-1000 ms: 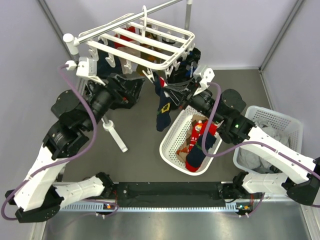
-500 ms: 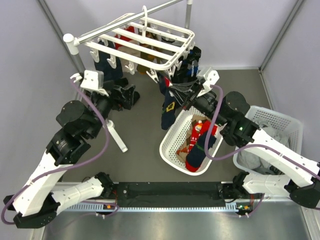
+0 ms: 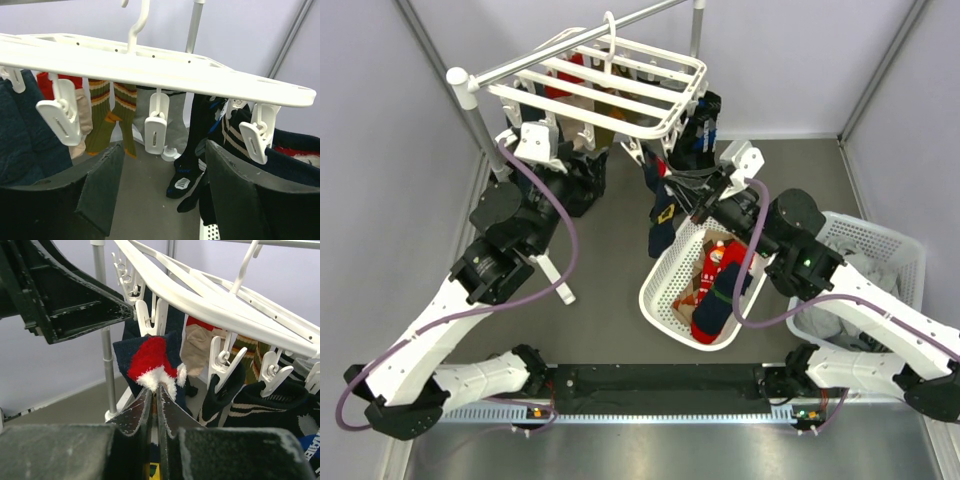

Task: Clip the socks to the hanger
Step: Open the clamp at the hanger.

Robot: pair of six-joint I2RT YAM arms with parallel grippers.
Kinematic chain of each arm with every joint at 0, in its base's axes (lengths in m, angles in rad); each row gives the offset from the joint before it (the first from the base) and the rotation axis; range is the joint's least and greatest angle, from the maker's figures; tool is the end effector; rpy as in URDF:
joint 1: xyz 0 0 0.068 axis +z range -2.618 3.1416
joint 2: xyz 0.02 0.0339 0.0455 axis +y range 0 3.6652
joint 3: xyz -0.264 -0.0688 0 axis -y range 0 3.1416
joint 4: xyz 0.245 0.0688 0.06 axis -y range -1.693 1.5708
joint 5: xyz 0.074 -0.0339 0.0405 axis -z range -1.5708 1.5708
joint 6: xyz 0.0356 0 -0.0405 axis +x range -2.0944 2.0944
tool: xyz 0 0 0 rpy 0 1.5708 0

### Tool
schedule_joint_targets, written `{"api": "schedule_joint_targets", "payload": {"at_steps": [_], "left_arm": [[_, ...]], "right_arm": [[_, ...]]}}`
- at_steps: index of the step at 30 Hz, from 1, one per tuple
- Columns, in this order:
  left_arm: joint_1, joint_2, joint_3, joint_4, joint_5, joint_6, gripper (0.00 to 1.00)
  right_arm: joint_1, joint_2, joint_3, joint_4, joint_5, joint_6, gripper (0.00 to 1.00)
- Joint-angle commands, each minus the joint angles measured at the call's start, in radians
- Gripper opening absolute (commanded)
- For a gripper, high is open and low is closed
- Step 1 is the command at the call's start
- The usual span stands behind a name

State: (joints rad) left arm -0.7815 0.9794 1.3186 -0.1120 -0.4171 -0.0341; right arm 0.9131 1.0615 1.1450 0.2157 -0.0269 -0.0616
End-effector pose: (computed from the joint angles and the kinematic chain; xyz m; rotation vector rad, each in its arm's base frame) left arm 0.1434 -0.1220 0.4948 0.1558 1.3660 -0.4045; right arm 0.1430 0.1867 0.4565 -0.6335 1.1444 0.7478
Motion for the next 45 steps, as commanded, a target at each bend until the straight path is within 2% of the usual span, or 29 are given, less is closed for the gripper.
{"api": "schedule_joint_targets", "payload": {"at_steps": [1, 5, 11, 15, 16, 19, 23, 24, 25, 30, 34, 39, 45], "left_arm": [[0.001, 0.022, 0.051, 0.104, -0.025, 0.005, 0.68], [0.001, 0.021, 0.051, 0.104, -0.052, -0.001, 0.54], [0.001, 0.018, 0.06, 0.097, -0.065, -0.006, 0.4], [0.001, 0.01, 0.071, 0.075, -0.051, -0.007, 0.25], [0.001, 0.011, 0.076, 0.069, -0.046, -0.009, 0.18], [0.001, 0.012, 0.087, 0.043, -0.016, -0.01, 0.08], [0.001, 0.024, 0.103, 0.005, 0.012, -0.018, 0.0], [0.001, 0.028, 0.106, -0.003, 0.03, -0.02, 0.0], [0.001, 0.028, 0.11, -0.023, 0.04, -0.029, 0.0], [0.001, 0.034, 0.14, -0.103, 0.09, -0.07, 0.0], [0.001, 0.044, 0.166, -0.152, 0.159, -0.122, 0.0], [0.001, 0.087, 0.205, -0.195, 0.239, -0.161, 0.0], [0.001, 0.12, 0.222, -0.175, 0.343, -0.242, 0.0]], "right_arm": [[-0.011, -0.04, 0.001, 0.013, 0.008, -0.026, 0.04], [-0.022, -0.052, -0.005, 0.007, 0.01, -0.032, 0.05], [-0.043, -0.063, -0.016, 0.004, 0.005, -0.03, 0.07], [-0.051, -0.066, -0.021, -0.001, 0.002, -0.024, 0.1], [-0.054, -0.066, -0.019, -0.001, -0.001, -0.024, 0.12], [-0.053, -0.067, -0.019, -0.007, -0.013, -0.02, 0.14], [-0.052, -0.074, -0.025, -0.016, -0.022, -0.009, 0.2], [-0.052, -0.078, -0.022, -0.025, -0.024, -0.004, 0.23], [-0.054, -0.081, -0.018, -0.033, -0.028, -0.003, 0.3], [-0.052, -0.103, 0.07, -0.14, -0.071, 0.029, 0.44], [-0.052, -0.092, 0.146, -0.206, -0.206, 0.09, 0.55], [-0.052, 0.015, 0.266, -0.259, -0.433, 0.18, 0.6], [-0.051, 0.132, 0.271, -0.138, -0.512, 0.276, 0.61]]}}
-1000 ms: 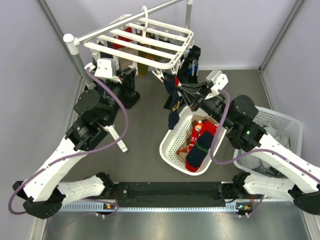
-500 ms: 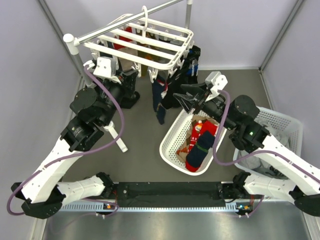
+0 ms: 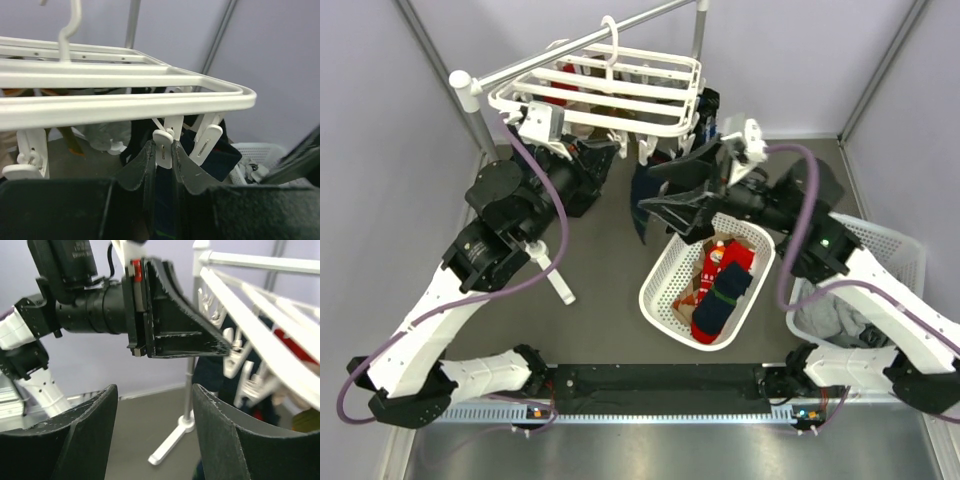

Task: Clip the socks to the hanger
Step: Open the clamp at the hanger.

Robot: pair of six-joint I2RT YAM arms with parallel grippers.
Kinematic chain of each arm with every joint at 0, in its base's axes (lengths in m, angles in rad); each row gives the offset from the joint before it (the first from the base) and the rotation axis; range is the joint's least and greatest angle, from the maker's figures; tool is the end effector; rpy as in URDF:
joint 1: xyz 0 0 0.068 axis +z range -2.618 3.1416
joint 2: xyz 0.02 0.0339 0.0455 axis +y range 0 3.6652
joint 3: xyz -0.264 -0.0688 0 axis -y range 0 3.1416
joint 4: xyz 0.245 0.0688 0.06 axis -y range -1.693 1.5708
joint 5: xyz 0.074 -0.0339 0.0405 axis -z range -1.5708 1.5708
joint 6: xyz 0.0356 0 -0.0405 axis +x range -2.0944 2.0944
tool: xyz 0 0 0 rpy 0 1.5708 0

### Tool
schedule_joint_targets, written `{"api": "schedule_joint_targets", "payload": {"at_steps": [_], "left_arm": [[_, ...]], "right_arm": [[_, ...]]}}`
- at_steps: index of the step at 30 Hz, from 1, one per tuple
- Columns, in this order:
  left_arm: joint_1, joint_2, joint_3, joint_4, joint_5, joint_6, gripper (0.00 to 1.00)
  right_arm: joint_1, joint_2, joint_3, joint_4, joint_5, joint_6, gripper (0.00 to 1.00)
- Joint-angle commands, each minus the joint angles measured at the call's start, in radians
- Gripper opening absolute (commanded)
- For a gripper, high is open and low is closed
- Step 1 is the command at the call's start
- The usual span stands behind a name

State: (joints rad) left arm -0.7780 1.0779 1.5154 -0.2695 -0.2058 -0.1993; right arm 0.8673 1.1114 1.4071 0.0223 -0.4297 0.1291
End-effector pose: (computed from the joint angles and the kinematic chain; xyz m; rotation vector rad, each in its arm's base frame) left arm 0.1468 -0.1344 0.5224 0.2402 1.4191 -0.6637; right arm 0.1316 0.1780 0.5122 -0.8402 1.0782 1.1151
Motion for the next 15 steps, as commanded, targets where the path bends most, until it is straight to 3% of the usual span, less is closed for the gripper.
{"api": "schedule_joint_targets", "payload": {"at_steps": [1, 9, 15], "left_arm": [[-0.003, 0.027, 0.025, -0.017, 0.141, -0.083, 0.0], [-0.003, 0.019, 0.009, 0.003, 0.201, -0.127, 0.0], [-0.003, -0.003, -0.018, 0.024, 0.201, -0.135, 0.0]], "right_arm": [[-0.005, 0.094, 0.013, 0.06, -0.104, 0.087, 0.61], [-0.028, 0.114, -0.069, 0.152, 0.087, 0.104, 0.61], [-0.06, 0.091, -0.168, 0.272, 0.134, 0.164, 0.61]]}}
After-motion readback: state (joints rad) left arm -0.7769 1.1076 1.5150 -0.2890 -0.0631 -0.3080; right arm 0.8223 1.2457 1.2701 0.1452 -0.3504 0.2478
